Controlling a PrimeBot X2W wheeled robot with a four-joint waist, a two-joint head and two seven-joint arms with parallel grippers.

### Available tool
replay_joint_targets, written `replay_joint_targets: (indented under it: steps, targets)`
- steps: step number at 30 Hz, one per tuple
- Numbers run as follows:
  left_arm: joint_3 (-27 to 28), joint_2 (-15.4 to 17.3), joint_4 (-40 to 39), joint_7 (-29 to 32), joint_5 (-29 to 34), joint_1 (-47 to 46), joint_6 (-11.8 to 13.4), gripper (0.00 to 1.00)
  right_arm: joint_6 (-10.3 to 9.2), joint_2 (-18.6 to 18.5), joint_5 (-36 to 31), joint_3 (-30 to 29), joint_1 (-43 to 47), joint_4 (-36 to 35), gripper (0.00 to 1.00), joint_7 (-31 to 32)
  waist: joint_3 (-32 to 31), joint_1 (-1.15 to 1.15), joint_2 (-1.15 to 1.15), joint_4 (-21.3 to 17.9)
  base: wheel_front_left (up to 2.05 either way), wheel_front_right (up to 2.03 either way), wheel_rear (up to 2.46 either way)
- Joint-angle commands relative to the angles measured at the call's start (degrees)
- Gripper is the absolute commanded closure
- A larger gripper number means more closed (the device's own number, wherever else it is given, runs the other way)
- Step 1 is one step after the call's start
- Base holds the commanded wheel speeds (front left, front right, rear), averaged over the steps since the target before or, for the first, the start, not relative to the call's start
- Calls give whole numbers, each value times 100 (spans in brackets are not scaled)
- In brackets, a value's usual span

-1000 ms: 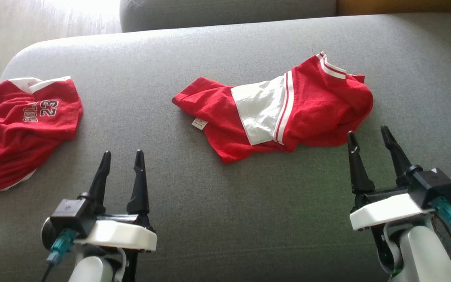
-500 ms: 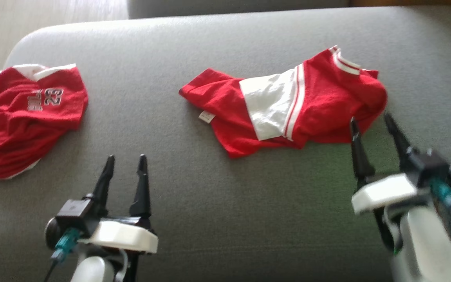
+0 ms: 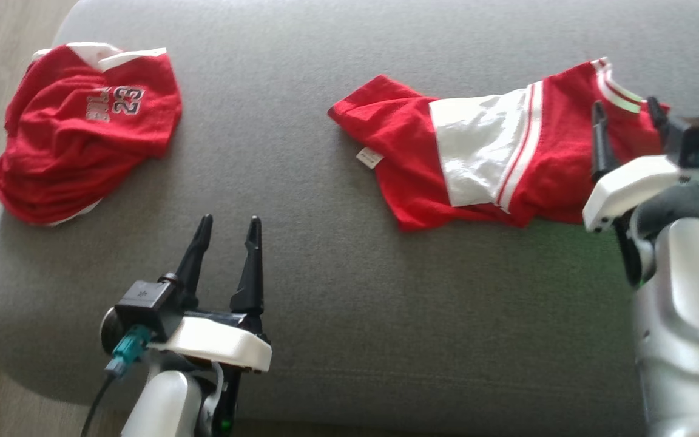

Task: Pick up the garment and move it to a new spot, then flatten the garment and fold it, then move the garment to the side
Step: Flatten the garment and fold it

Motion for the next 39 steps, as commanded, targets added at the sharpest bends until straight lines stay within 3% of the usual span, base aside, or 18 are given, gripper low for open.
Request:
replay_joint_targets:
  steps: [1, 14, 15, 16, 17, 26, 34, 39]
  targets:
    - [131, 9, -153, -70, -54, -229, 39, 0, -1, 17, -49, 75, -271, -132, 0, 35, 54, 0, 0, 71, 0, 0, 0]
    - [-19, 9, -162, -70, -166, -359, 144, 0, -1, -420, -494, -273, -1278, 1227, 0, 783, 321, 0, 0, 398, 0, 0, 0]
    - [-31, 9, -157, -70, -177, -371, 150, 0, -1, -444, -520, -284, -1326, 1348, 31, 879, 326, 0, 0, 418, 0, 0, 0]
    - [-41, 9, -151, -70, -185, -380, 156, 0, -1, -455, -525, -283, -1374, 1449, 87, 938, 327, 0, 0, 433, 0, 0, 0]
    - [-52, 9, -145, -70, -192, -388, 159, 0, -1, -467, -528, -246, -1414, 1530, 100, 953, 325, 0, 0, 447, 0, 0, 0]
    - [-62, 8, -74, -70, -223, -302, 194, 0, -1, -409, -192, 318, -1744, 1818, 100, 352, 78, 0, 0, 444, 0, 0, 0]
    - [-57, 8, -56, -70, -242, -163, 202, 0, -1, -367, 742, 1458, -2487, 1713, 100, -436, -263, 0, 0, 455, 0, 0, 0]
    - [-41, 8, -36, -70, -259, -65, 207, 0, -1, -418, 1735, 2250, -3209, 1306, 100, -906, -387, 0, 0, 486, 0, 0, 0]
